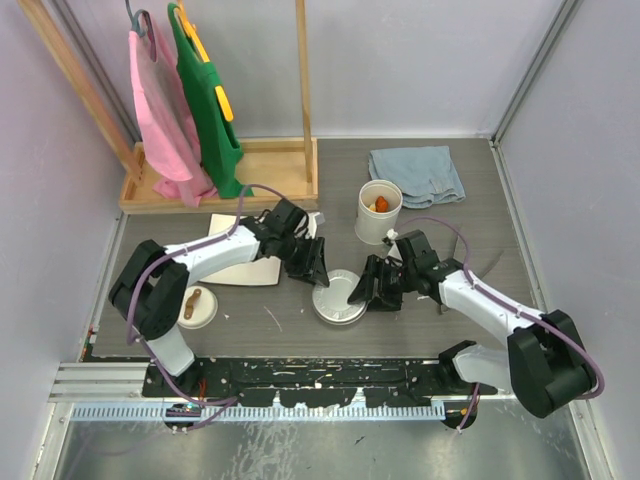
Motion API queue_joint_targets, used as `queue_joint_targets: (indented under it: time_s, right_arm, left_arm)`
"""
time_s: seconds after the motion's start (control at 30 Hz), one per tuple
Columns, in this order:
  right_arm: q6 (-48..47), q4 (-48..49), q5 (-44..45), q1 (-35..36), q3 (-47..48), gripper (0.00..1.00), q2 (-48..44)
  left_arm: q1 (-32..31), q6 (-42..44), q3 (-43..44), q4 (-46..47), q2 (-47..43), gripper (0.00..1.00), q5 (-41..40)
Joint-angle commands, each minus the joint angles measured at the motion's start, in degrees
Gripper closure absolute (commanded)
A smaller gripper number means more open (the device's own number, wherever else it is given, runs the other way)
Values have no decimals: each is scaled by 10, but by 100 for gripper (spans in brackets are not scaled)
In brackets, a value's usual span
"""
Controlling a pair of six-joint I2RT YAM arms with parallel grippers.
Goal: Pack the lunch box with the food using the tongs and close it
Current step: Close the box lid on the packing box.
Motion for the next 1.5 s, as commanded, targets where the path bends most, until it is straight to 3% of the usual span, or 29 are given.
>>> queue_joint_targets:
  time_s: [0.0,0.17,0.5,0.63,0.77,1.03,1.33,1.47]
  right_arm:
    - [-21,45,31,-6,41,31,2]
    - [-18,55,32,-22,33,34,22]
    - [40,158,-62,-67,-46,55,82]
    - [51,176,-77,-68,-59,54,88]
    - [41,145,-40,-68,-39,45,61]
    - [-1,83,-32,-67,19,39,66]
    - [-42,48,-27,-52,27,37,72]
    - [-45,55,1,-50,-3,38,62]
  left_arm:
    - [-18,17,36,-28,11,58,32]
    - [-19,18,47,-31,19,56,32]
    - [-19,22,87,-43,42,49,31]
    - [-19,29,102,-54,57,49,25]
    - [-19,30,98,-58,70,58,9]
    - [-19,7,45,-1,63,67,26]
    - [-16,-37,-39,99,46,66,48]
    - [-16,-57,-71,143,33,58,49]
